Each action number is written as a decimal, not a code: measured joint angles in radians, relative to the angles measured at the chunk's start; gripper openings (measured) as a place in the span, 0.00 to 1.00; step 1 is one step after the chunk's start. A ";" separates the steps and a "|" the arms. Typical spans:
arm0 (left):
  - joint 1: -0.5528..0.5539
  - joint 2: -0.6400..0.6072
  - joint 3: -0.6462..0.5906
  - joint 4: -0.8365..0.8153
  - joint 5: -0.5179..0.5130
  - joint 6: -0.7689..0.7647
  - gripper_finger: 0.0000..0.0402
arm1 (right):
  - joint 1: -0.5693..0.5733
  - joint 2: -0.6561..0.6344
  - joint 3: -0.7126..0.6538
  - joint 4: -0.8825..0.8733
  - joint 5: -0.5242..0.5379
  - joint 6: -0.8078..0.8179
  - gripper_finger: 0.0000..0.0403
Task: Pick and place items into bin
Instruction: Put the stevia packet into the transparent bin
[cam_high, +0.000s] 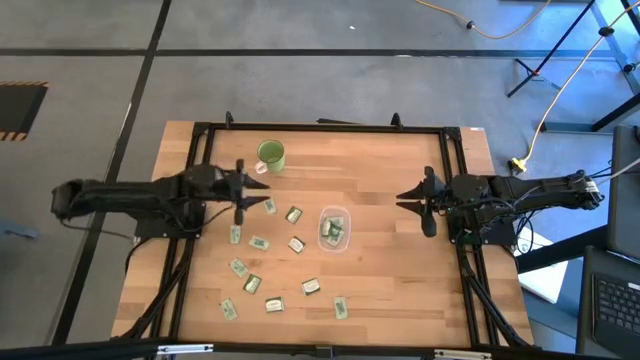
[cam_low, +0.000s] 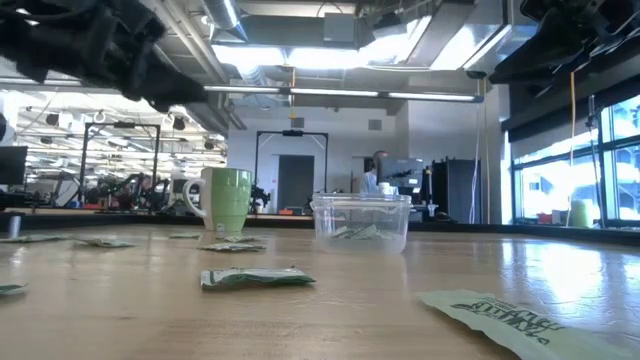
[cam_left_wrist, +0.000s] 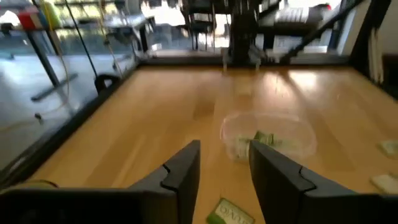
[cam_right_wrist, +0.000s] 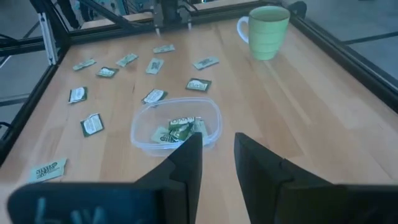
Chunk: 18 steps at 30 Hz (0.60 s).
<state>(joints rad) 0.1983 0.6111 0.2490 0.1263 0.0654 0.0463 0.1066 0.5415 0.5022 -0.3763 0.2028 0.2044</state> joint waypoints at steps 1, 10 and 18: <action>-0.013 0.042 0.018 -0.010 -0.015 0.008 0.35 | 0.000 0.000 0.000 0.000 0.000 0.000 0.24; -0.099 0.372 0.225 -0.223 -0.112 0.001 0.39 | 0.000 0.001 0.000 0.000 0.000 -0.001 0.24; -0.121 0.575 0.344 -0.488 -0.179 -0.101 0.34 | 0.000 0.001 0.000 -0.002 0.000 -0.007 0.24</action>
<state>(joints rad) 0.0776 1.1858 0.5933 -0.3621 -0.1140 -0.0547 0.1066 0.5426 0.5022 -0.3779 0.2028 0.1978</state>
